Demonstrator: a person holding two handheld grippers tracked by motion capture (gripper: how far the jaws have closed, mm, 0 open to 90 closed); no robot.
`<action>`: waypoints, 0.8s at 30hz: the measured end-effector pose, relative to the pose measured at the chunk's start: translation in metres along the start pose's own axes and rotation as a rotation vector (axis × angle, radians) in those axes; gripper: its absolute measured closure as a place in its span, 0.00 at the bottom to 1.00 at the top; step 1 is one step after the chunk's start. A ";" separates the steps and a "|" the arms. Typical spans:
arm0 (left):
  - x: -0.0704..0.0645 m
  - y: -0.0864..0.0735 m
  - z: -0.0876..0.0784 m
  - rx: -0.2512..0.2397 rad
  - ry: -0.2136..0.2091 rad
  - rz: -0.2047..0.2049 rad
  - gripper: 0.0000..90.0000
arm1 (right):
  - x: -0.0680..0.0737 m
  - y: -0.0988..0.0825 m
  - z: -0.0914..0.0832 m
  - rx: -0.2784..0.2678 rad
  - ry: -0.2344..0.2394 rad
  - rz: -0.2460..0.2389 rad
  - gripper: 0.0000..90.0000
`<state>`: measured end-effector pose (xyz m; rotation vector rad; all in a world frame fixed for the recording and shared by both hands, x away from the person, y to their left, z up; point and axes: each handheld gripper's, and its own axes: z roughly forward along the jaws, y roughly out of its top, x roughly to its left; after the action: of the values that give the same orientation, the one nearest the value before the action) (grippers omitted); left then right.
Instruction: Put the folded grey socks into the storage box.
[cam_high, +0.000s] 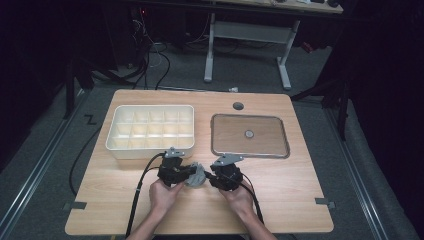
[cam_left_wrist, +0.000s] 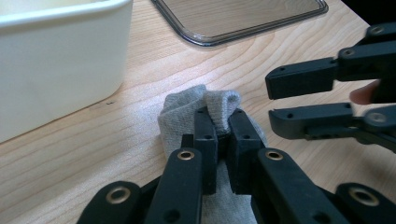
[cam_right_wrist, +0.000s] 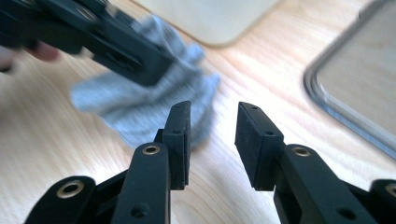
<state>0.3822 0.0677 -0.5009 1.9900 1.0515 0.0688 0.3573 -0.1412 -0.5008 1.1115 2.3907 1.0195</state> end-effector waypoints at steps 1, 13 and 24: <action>0.000 0.000 0.000 -0.002 0.000 -0.001 0.94 | -0.001 -0.002 0.001 0.009 0.001 0.005 0.74; -0.005 0.003 -0.001 -0.011 -0.007 0.011 0.93 | 0.001 -0.006 0.022 0.055 0.038 0.003 0.82; -0.001 0.008 0.006 -0.010 -0.011 0.019 0.93 | 0.000 0.000 0.032 0.071 0.039 -0.040 0.87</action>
<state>0.3890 0.0605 -0.4991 1.9888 1.0237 0.0729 0.3744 -0.1257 -0.5232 1.0724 2.4878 0.9582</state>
